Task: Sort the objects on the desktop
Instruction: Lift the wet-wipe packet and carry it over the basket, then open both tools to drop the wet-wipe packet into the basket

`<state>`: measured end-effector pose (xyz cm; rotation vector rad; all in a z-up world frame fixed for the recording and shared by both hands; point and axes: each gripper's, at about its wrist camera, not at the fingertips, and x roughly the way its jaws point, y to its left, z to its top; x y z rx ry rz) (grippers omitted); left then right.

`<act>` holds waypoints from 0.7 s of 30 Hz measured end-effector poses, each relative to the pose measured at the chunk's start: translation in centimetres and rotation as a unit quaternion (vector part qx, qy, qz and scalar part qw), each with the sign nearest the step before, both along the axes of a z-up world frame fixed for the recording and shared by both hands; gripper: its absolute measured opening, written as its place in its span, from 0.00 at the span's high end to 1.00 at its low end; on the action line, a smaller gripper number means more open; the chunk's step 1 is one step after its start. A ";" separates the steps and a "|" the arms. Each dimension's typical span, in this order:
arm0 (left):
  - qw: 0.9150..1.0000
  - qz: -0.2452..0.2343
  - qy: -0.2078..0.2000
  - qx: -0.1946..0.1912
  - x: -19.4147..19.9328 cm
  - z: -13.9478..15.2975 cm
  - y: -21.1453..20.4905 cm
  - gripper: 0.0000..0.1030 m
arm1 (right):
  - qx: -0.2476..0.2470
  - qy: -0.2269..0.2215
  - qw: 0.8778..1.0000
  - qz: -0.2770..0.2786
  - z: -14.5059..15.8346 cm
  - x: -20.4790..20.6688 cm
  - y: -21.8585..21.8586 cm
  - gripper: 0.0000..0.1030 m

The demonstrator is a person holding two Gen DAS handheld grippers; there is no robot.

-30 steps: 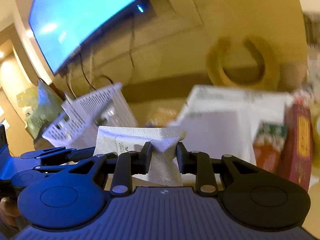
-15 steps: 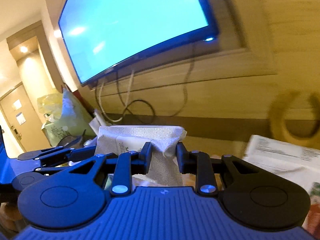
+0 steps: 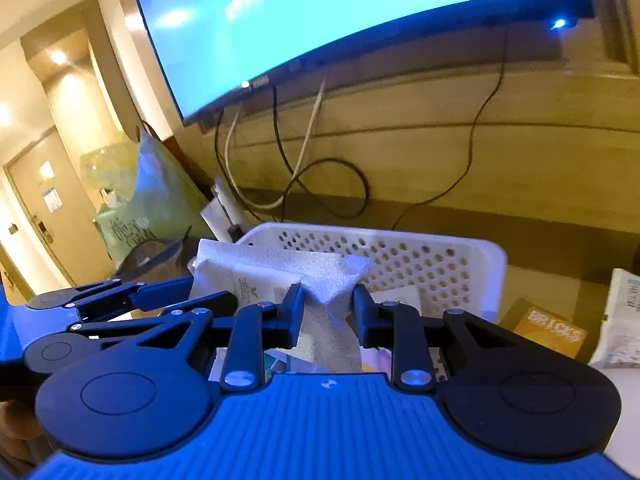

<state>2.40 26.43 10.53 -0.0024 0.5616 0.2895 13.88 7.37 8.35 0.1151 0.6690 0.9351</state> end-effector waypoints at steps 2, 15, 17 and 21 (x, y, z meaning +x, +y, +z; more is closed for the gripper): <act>1.000 0.003 0.009 -0.003 0.5 -0.6 1.1 0.56 | -0.011 0.008 1.000 0.000 -0.3 0.2 1.1 0.71; 0.999 0.001 0.039 -0.021 2.2 -2.9 3.1 0.42 | -0.085 0.015 0.996 -0.004 -1.6 -0.5 5.4 0.53; 0.999 0.012 0.038 -0.017 2.0 -2.8 3.4 0.25 | -0.094 0.007 0.995 -0.018 -1.6 -0.3 5.0 0.36; 0.999 0.033 0.031 -0.025 1.4 -2.3 3.8 0.10 | -0.098 -0.001 0.995 -0.030 -1.2 -0.4 4.3 0.31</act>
